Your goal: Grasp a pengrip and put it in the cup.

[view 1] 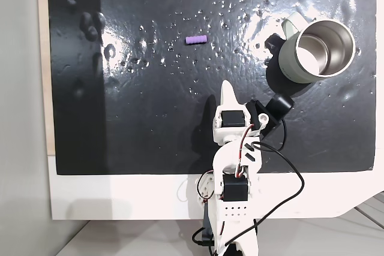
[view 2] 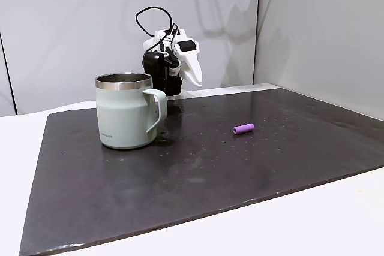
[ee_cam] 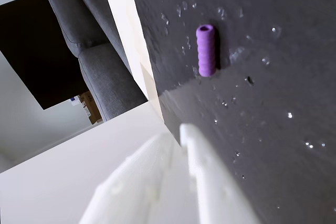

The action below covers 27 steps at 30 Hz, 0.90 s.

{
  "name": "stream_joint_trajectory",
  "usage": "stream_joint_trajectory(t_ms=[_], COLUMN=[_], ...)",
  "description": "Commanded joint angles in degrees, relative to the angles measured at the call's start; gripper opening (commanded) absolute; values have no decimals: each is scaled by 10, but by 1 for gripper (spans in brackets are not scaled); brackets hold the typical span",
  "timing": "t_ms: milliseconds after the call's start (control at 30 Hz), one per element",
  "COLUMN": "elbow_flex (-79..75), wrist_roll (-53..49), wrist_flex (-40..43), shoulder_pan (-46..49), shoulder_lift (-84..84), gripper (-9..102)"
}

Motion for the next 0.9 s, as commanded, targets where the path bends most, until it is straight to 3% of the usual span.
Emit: stream_joint_trajectory(t_ms=[0, 467, 667, 867], elbow_flex=[30, 12, -151, -403], wrist_roll=[4, -11, -54, 8], wrist_flex=[3, 10, 81, 144], shoulder_pan=[1, -9, -44, -77], shoulder_lift=[7, 7, -4, -229], gripper=[0, 0, 0, 0])
